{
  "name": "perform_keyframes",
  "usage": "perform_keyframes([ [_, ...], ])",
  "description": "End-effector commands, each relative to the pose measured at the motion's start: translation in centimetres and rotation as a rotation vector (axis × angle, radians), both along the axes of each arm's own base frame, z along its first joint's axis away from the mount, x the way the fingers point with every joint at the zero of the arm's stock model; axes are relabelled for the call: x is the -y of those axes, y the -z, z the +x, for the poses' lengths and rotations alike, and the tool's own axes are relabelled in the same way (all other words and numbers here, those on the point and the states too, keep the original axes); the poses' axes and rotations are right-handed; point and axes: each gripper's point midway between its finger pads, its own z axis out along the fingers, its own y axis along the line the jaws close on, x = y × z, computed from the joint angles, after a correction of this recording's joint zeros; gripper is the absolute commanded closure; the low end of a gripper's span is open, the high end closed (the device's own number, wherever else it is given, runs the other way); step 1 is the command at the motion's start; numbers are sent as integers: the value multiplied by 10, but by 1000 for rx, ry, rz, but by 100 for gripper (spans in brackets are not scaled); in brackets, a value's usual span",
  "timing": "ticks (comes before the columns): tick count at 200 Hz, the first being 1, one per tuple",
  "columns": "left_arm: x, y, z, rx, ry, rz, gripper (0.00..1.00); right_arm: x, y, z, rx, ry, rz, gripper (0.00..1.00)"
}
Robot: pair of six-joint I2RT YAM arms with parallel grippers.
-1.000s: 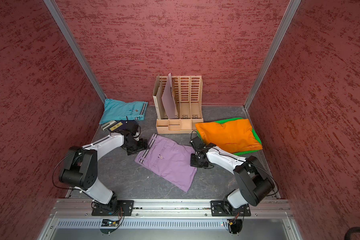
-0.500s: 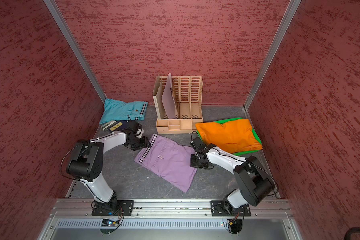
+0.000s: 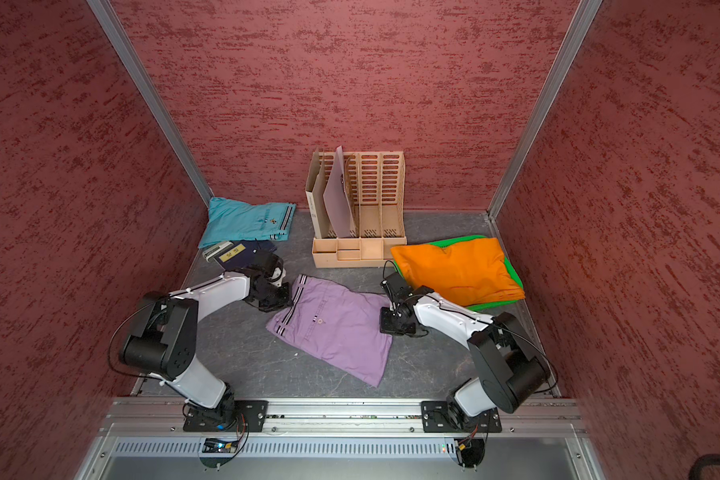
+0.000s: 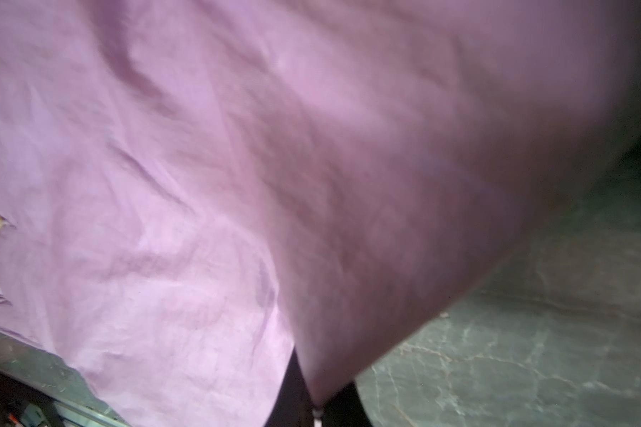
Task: Put the folded long pants in the basket
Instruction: Pick up the long pant at the center of the board, then place the long pant in the basket.
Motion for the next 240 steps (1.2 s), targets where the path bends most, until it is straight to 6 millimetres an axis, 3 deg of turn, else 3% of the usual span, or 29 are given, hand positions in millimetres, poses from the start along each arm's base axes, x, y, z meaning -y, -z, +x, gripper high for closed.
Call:
perform_keyframes([
  [1,-8,-17,-20,-29,-60,9,100,-25,-37,13,73,-79,120,100],
  [12,-8,-32,-25,-10,-72,-9,100,-27,-44,13,77,-105,123,100],
  [60,-1,-111,-56,123,-104,-144,100,-18,-121,28,242,-172,75,100],
  [83,9,-142,-74,139,-128,-206,100,8,-150,44,310,-135,-25,100],
  [100,26,-166,-81,170,-133,-250,100,34,-173,61,349,-62,-55,100],
  [130,80,-199,-77,200,-120,-334,100,91,-210,93,400,90,-102,100],
  [161,145,-219,-53,226,-58,-313,100,153,-233,122,433,226,-171,100],
  [166,156,-217,-48,218,-52,-303,100,164,-226,130,408,248,-193,100],
  [202,241,-223,-14,240,47,-321,100,235,-221,155,388,416,-293,100],
  [240,298,-210,9,242,90,-293,100,291,-211,178,364,527,-377,100],
])
